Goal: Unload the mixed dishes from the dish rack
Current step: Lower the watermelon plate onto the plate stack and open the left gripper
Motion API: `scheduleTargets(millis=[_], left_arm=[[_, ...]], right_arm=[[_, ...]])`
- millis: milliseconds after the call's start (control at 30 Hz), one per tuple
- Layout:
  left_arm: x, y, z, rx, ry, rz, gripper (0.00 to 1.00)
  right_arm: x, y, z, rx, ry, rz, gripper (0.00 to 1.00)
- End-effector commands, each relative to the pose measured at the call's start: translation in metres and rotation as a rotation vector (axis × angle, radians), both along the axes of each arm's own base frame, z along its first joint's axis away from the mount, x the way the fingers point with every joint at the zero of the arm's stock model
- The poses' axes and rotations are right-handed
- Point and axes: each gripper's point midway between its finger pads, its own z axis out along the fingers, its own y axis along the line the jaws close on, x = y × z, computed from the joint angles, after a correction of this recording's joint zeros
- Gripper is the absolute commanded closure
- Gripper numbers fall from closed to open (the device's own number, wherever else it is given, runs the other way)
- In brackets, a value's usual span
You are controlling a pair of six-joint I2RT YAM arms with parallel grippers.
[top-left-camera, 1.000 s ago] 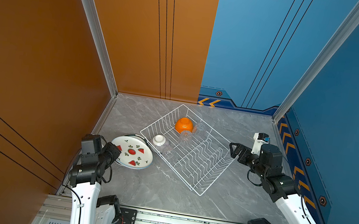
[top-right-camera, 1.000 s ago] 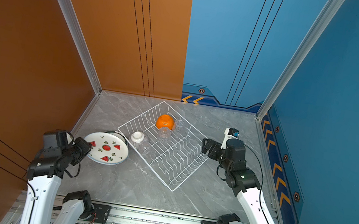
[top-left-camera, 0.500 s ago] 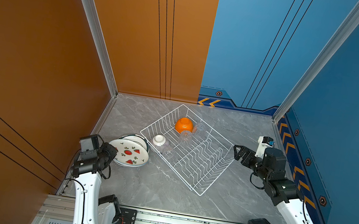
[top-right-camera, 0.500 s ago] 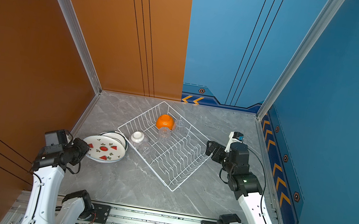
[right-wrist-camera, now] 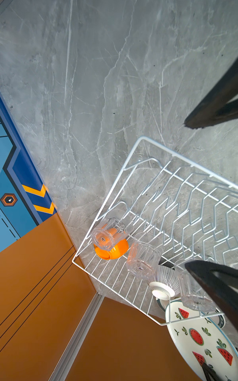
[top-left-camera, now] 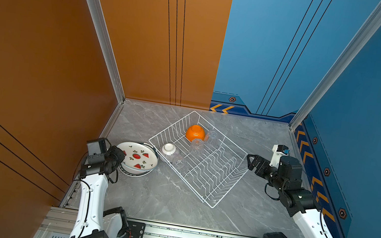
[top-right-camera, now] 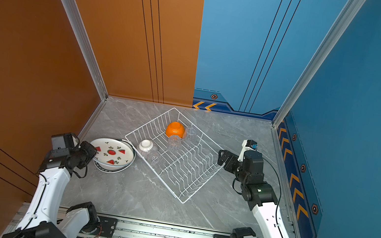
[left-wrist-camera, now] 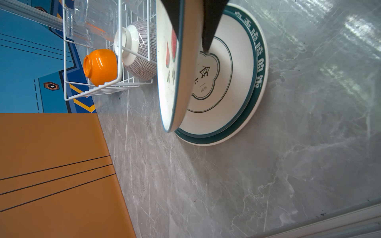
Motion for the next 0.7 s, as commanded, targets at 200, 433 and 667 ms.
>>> scheduleTargets(millis=[200,433,667], left_arm=[[0.032,-0.007,0.014,0.033,-0.123,-0.095,1.00],[0.043,-0.009,0.009,0.028,-0.143,-0.123,1.00],[0.051,-0.006,-0.006,-0.004,-0.097,-0.131,0.64]], right_arm=[[-0.005,-0.002,-0.011,-0.007,0.038,0.006,0.00],[-0.005,-0.002,-0.017,-0.002,0.057,-0.003,0.00],[-0.005,-0.002,-0.016,0.008,0.059,-0.007,0.00]])
